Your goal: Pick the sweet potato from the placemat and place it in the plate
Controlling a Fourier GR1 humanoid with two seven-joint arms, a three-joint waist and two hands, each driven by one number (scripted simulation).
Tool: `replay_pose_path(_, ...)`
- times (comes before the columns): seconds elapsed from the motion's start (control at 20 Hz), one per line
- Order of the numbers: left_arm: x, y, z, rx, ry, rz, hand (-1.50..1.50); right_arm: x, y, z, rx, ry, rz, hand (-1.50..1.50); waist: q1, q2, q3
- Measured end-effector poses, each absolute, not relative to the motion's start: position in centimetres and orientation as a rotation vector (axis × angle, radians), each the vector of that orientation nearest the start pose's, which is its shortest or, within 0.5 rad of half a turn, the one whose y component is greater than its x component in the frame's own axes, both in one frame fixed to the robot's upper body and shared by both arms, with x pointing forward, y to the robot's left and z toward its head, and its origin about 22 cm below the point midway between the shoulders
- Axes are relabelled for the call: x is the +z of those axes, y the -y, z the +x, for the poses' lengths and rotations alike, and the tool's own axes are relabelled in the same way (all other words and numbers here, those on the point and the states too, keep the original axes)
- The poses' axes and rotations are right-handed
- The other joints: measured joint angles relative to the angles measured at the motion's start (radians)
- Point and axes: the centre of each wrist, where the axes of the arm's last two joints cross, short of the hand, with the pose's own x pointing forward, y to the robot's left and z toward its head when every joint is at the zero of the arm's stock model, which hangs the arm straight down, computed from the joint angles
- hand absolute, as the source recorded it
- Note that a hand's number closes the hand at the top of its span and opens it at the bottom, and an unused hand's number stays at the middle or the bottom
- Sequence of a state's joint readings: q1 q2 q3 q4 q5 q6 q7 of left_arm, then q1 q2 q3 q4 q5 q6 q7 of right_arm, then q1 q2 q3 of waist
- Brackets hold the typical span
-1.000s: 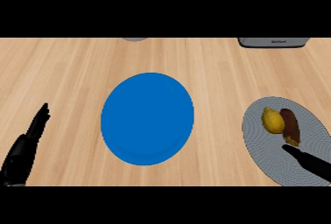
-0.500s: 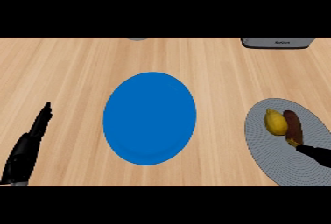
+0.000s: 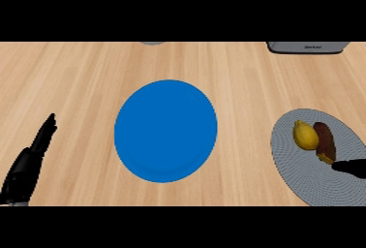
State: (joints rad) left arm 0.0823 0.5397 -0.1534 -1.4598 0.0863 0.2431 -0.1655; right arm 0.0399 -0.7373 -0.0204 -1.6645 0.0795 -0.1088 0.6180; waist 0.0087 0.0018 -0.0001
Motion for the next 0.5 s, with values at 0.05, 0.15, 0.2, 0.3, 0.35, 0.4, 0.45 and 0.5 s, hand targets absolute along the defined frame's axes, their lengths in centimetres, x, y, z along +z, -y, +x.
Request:
replay_pose_path(0.05, -0.3, -33.8, 21.3, -0.300, 1.519, 0.462, 0.00, 10.3, 37.9, 23.5, 0.329, 0.977, -0.794, -1.50, 0.000, 0.000, 0.000)
replay_pose_path(0.15, -0.2, -33.7, 21.2, -0.302, 1.518, 0.461, 0.00, 9.8, 38.4, 24.2, 0.367, 0.933, -0.785, -1.50, 0.001, 0.000, 0.000)
replay_pose_path(0.2, -0.1, -33.6, 21.5, -0.301, 1.514, 0.464, 0.00, 9.5, 38.6, 24.4, 0.384, 0.919, -0.777, -1.50, 0.000, 0.000, 0.000)
replay_pose_path(0.3, 0.1, -34.0, 21.5, -0.298, 1.519, 0.467, 0.00, 8.6, 38.6, 25.1, 0.414, 0.895, -0.767, -1.50, 0.000, 0.000, 0.000)
replay_pose_path(0.35, 0.0, -34.2, 21.2, -0.296, 1.516, 0.468, 0.00, 8.3, 38.9, 25.0, 0.424, 0.888, -0.761, -1.50, -0.001, -0.001, 0.000)
replay_pose_path(0.4, -0.3, -34.2, 21.2, -0.293, 1.513, 0.465, 0.00, 8.2, 38.8, 25.4, 0.433, 0.881, -0.756, -1.50, -0.002, -0.001, 0.000)
replay_pose_path(0.45, -0.4, -34.3, 21.3, -0.290, 1.514, 0.462, 0.00, 7.4, 39.1, 25.5, 0.439, 0.878, -0.746, -1.50, -0.002, -0.001, 0.000)
replay_pose_path(0.5, -0.1, -33.9, 21.4, -0.290, 1.517, 0.465, 0.00, 7.0, 38.8, 25.5, 0.445, 0.873, -0.738, -1.50, -0.003, -0.001, 0.000)
